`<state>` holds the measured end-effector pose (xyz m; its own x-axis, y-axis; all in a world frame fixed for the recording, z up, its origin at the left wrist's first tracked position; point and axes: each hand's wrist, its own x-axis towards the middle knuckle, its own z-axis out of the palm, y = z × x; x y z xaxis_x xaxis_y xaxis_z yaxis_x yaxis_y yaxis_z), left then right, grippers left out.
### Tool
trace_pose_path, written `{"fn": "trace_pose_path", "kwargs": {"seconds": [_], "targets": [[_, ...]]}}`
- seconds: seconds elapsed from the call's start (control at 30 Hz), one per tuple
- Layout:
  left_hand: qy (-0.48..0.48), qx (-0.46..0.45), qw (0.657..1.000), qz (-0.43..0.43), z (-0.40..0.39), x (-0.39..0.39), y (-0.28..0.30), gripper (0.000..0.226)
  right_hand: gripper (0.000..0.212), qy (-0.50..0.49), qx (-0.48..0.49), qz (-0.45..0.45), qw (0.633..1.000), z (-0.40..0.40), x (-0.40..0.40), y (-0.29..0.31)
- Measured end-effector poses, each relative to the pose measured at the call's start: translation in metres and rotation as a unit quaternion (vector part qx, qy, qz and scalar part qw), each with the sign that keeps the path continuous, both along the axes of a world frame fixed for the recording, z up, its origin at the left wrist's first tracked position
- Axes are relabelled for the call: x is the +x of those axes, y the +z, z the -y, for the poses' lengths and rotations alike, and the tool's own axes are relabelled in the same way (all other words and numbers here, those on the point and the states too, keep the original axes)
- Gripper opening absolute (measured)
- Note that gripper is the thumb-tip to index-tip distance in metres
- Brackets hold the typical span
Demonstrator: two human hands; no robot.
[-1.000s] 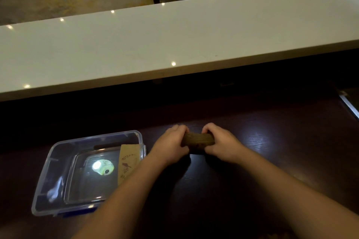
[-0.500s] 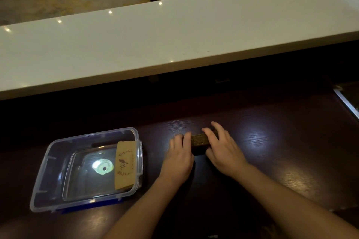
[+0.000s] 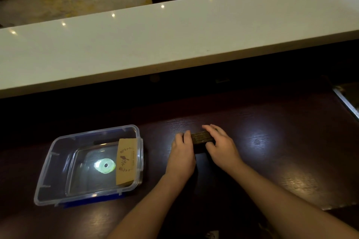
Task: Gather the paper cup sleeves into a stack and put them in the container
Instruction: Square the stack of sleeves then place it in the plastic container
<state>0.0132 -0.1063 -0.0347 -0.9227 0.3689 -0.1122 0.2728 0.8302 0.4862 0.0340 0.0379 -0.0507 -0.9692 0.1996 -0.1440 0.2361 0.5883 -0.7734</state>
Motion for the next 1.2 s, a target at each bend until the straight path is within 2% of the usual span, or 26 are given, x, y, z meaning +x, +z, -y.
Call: {"fn": "trace_pose_path", "kwargs": {"seconds": [0.17,0.27,0.37,0.47,0.6,0.8,1.07,1.2], "targets": [[0.001,-0.053,0.998,-0.018,0.000,-0.004,0.011,0.049,0.047,-0.006,-0.019,-0.023,1.000,-0.003,-0.004,0.010],[-0.012,-0.097,0.994,-0.044,0.013,-0.013,0.031,0.041,0.052,-0.022,-0.124,-0.033,0.992,-0.008,-0.009,0.029],[-0.017,-0.014,0.999,0.046,0.031,-0.017,0.061,0.039,0.065,-0.008,-0.304,-0.037,0.952,-0.012,-0.021,0.054],[0.021,0.126,0.974,0.188,0.048,-0.019,0.083,0.032,0.062,0.037,-0.408,-0.003,0.912,-0.009,-0.033,0.074],[0.049,0.255,0.910,0.324,0.072,-0.015,0.091,0.027,0.055,0.091,-0.390,0.034,0.916,0.009,-0.041,0.088],[0.096,0.379,0.844,0.368,0.102,-0.002,0.093,0.021,0.055,0.147,-0.353,0.076,0.921,0.045,-0.043,0.106],[0.118,0.387,0.861,0.309,0.161,-0.005,0.089,0.015,0.055,0.180,-0.344,0.095,0.917,0.115,-0.056,0.113],[0.157,0.406,0.847,0.306,0.200,-0.012,0.082,0.023,0.051,0.157,-0.372,0.106,0.909,0.148,-0.064,0.110]]}}
